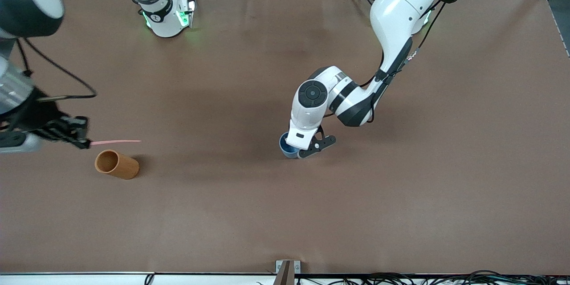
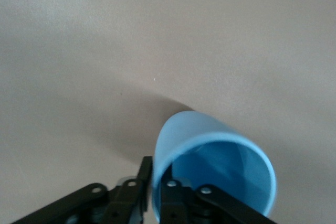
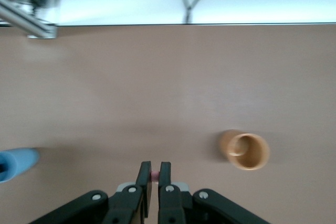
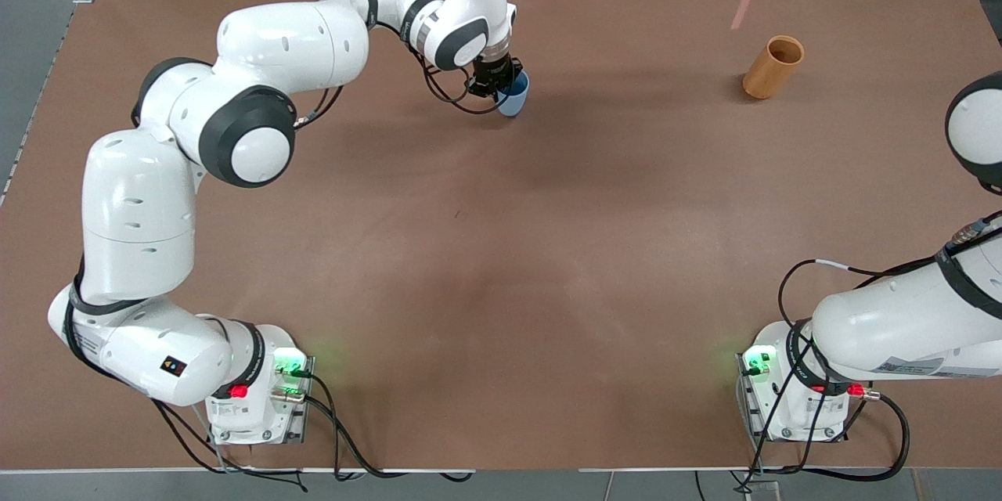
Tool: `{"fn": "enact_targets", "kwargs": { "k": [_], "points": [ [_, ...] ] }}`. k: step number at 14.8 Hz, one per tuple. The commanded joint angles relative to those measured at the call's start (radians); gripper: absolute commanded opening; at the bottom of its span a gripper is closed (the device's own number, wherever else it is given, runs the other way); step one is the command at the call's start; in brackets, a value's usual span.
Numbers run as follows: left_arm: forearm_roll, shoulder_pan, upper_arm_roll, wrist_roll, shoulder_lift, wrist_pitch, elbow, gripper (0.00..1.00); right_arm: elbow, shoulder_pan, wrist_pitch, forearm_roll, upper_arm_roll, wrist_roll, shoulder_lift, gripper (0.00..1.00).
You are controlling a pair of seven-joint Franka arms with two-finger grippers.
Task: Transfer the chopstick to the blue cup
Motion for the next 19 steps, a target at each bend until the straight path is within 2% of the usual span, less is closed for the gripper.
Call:
{"fn": "enact_targets", "kwargs": {
  "k": [1,2,3,5,7,9,12,15,19],
  "points": [
    [0.029,0.008,-0.009,-0.011,0.012,0.001,0.027,0.80,-0.036,-0.007,0.071,-0.030,0.116,0.107,-0.024,0.01],
    [0.030,0.013,-0.009,-0.009,0.003,-0.004,0.027,0.96,-0.036,-0.001,0.093,-0.043,0.150,0.128,-0.024,0.01],
    [0.026,0.017,-0.011,-0.006,-0.025,-0.024,0.025,1.00,-0.037,0.013,0.117,-0.065,0.178,0.144,-0.021,0.01],
    [0.018,0.068,-0.031,0.059,-0.095,-0.160,0.025,1.00,-0.044,0.042,0.171,-0.088,0.221,0.205,-0.015,0.01],
    [-0.043,0.114,-0.037,0.200,-0.186,-0.260,0.022,1.00,-0.044,0.103,0.220,-0.112,0.236,0.245,-0.006,0.01],
    [-0.133,0.156,0.003,0.388,-0.275,-0.358,0.022,1.00,-0.045,0.180,0.274,-0.189,0.236,0.268,0.031,0.02],
    [-0.203,0.189,0.116,0.639,-0.387,-0.474,0.015,1.00,-0.044,0.321,0.386,-0.294,0.235,0.386,0.120,0.02],
    [-0.204,0.227,0.204,0.875,-0.512,-0.521,-0.056,1.00,-0.044,0.416,0.461,-0.466,0.235,0.530,0.210,0.02],
    [-0.204,0.347,0.202,1.070,-0.631,-0.524,-0.126,1.00,-0.044,0.493,0.464,-0.638,0.235,0.667,0.275,0.02]
  ]
}}
